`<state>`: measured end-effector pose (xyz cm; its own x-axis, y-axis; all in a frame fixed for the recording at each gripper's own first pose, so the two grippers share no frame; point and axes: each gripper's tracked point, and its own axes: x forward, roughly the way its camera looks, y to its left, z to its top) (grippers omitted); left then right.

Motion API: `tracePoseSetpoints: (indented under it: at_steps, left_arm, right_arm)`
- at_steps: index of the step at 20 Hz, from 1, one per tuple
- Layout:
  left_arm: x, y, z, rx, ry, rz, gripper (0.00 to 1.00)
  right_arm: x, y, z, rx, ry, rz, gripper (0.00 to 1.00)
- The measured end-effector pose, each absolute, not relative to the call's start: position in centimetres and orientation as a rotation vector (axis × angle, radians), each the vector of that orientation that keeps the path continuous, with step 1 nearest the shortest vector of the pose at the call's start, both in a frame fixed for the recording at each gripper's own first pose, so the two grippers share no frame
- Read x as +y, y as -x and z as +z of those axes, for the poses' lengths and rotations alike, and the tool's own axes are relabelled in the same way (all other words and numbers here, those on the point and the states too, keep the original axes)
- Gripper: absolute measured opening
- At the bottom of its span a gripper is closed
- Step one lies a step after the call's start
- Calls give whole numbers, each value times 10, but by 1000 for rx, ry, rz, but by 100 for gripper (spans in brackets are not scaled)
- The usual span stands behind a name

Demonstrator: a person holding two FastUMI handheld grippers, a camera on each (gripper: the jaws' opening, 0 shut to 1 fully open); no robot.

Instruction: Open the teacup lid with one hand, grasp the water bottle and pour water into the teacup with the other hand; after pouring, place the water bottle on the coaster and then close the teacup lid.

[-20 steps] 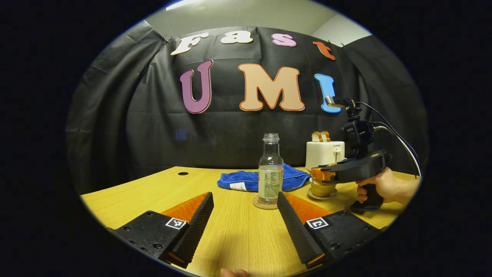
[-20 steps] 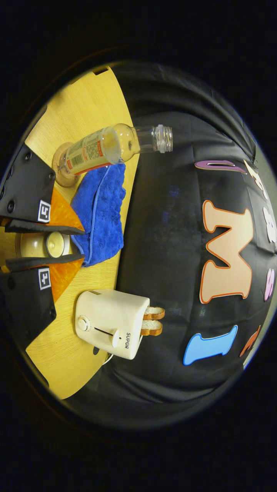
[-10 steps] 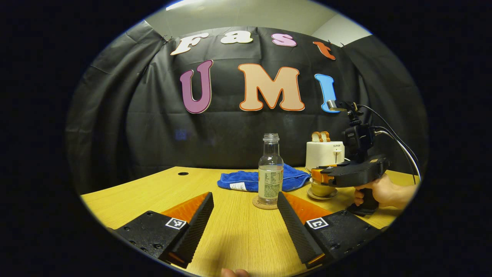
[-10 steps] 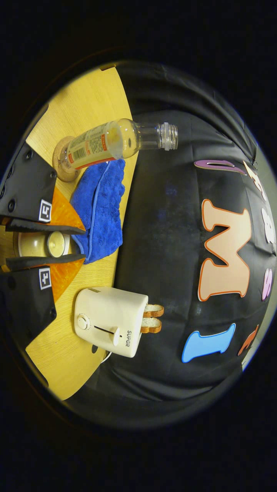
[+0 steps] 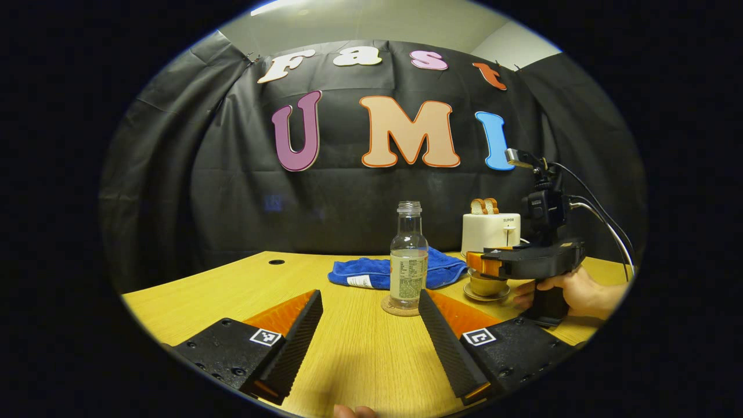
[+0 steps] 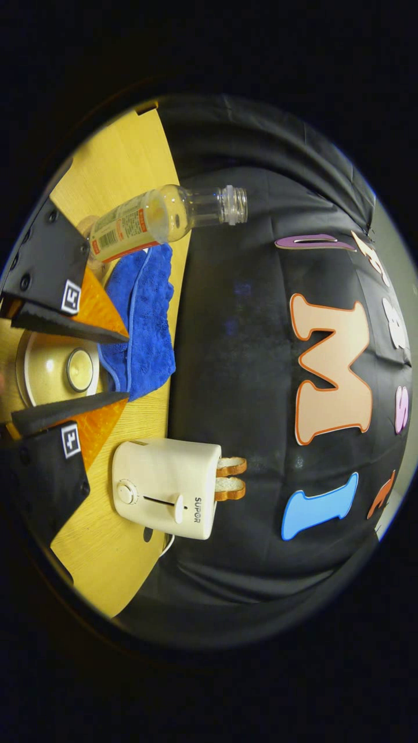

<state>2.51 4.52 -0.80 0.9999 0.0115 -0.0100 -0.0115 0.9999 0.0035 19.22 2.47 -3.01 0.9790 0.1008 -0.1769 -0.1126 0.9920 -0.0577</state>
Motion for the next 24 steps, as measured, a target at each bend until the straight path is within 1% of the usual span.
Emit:
tracePoseSetpoints:
  at_steps: [3,4,5,6,7,10,11,12,16,17,18,19,21,22,23,24]
  left_arm:
    - [45,-25,-9,11,-3,12,97]
    - [45,-25,-9,11,-3,12,97]
    - [45,-25,-8,11,-3,11,97]
    - [45,-26,-8,11,-2,12,97]
    - [45,-26,-9,11,-3,11,97]
    - [45,-26,-8,11,-3,11,97]
    - [45,-25,-8,11,-3,12,96]
    - [45,-25,-8,11,-2,12,97]
    - [46,-24,-9,11,-3,13,97]
    - [47,-25,-9,12,-2,17,97]
    - [46,-26,-9,12,-3,18,97]
    - [46,-24,-9,12,-2,19,97]
    - [46,-21,-8,11,-3,23,97]
    - [45,-18,-9,11,-3,27,97]
    - [46,-15,-9,11,-4,34,97]
    - [46,-13,-8,13,-4,40,97]
  right_arm:
    - [21,-188,-21,122,71,86,98]
    - [17,-186,-16,94,55,65,100]
    - [13,-181,-11,58,33,54,93]
    - [9,-180,-3,18,-6,33,92]
    - [5,-182,-9,27,-3,15,93]
    - [6,-160,-6,26,3,14,92]
    - [6,-151,-5,26,5,7,94]
    - [6,-143,-4,24,4,3,92]
    - [10,-94,-1,18,2,-6,93]
    - [12,-82,-1,17,1,-9,96]
    - [14,-70,0,16,0,-7,95]
    - [16,-57,0,17,-1,-4,92]
    - [18,-35,2,13,-3,-7,93]
    - [20,-25,3,12,-3,-7,89]
    - [21,-16,2,12,-3,-6,92]
    - [22,-9,3,12,-3,-2,93]
